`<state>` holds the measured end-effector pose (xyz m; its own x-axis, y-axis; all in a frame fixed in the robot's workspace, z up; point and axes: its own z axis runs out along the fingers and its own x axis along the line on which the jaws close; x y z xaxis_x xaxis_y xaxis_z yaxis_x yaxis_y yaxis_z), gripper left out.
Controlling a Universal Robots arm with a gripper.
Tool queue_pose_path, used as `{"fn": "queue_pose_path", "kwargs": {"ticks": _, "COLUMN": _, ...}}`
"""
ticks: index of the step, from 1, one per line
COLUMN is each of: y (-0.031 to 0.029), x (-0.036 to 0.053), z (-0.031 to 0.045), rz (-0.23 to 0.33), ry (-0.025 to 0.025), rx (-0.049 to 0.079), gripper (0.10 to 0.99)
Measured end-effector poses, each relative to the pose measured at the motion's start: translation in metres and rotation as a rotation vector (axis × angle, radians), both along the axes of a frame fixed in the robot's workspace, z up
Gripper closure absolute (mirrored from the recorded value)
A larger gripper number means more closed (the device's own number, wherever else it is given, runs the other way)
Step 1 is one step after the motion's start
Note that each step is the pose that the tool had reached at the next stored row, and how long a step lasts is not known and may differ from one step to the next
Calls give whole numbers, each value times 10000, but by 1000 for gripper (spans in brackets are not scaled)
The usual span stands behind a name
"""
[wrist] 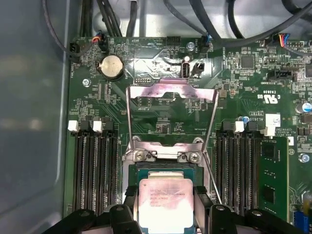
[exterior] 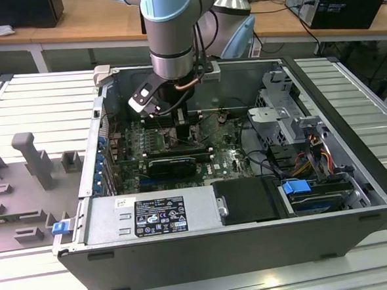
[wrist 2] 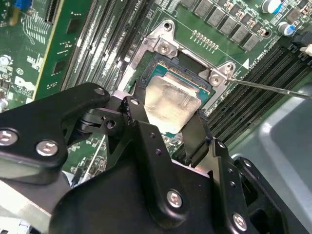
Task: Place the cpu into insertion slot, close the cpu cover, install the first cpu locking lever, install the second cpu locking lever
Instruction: 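Place the cpu into insertion slot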
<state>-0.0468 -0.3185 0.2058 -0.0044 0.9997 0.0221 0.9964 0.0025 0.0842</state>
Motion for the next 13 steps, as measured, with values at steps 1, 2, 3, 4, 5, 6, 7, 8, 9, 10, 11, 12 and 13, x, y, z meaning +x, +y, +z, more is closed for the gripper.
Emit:
{"fn": "queue_pose_path", "kwargs": {"ticks": 1, "y": 0, "x": 0, "z": -6, "rz": -56, "ry": -1, "rx": 0, "gripper": 545}}
{"fn": "queue_pose_path", "kwargs": {"ticks": 2, "y": 0, "x": 0, "z": -11, "rz": -90, "ry": -1, "rx": 0, "gripper": 545}}
{"fn": "queue_pose_path", "kwargs": {"ticks": 3, "y": 0, "x": 0, "z": -25, "rz": -99, "ry": -1, "rx": 0, "gripper": 545}}
{"fn": "queue_pose_path", "kwargs": {"ticks": 4, "y": 0, "x": 0, "z": -47, "rz": -100, "ry": -1, "rx": 1, "gripper": 545}}
{"fn": "queue_pose_path", "kwargs": {"ticks": 5, "y": 0, "x": 0, "z": -71, "rz": -100, "ry": -1, "rx": 1, "gripper": 545}}
{"fn": "queue_pose_path", "kwargs": {"ticks": 6, "y": 0, "x": 0, "z": -73, "rz": -100, "ry": 0, "rx": -2, "gripper": 545}}
{"fn": "queue_pose_path", "kwargs": {"ticks": 7, "y": 0, "x": 0, "z": -73, "rz": -100, "ry": 1, "rx": -1, "gripper": 545}}
{"fn": "queue_pose_path", "kwargs": {"ticks": 8, "y": 0, "x": 0, "z": -73, "rz": -99, "ry": 1, "rx": -2, "gripper": 545}}
{"fn": "queue_pose_path", "kwargs": {"ticks": 9, "y": 0, "x": 0, "z": -74, "rz": -100, "ry": 0, "rx": 0, "gripper": 545}}
{"fn": "queue_pose_path", "kwargs": {"ticks": 10, "y": 0, "x": 0, "z": -74, "rz": -99, "ry": 0, "rx": 0, "gripper": 533}}
{"fn": "queue_pose_path", "kwargs": {"ticks": 11, "y": 0, "x": 0, "z": -74, "rz": -100, "ry": 0, "rx": -1, "gripper": 471}}
{"fn": "queue_pose_path", "kwargs": {"ticks": 12, "y": 0, "x": 0, "z": -74, "rz": -100, "ry": 0, "rx": -1, "gripper": 471}}
{"fn": "queue_pose_path", "kwargs": {"ticks": 13, "y": 0, "x": 0, "z": -74, "rz": -100, "ry": 0, "rx": 0, "gripper": 471}}
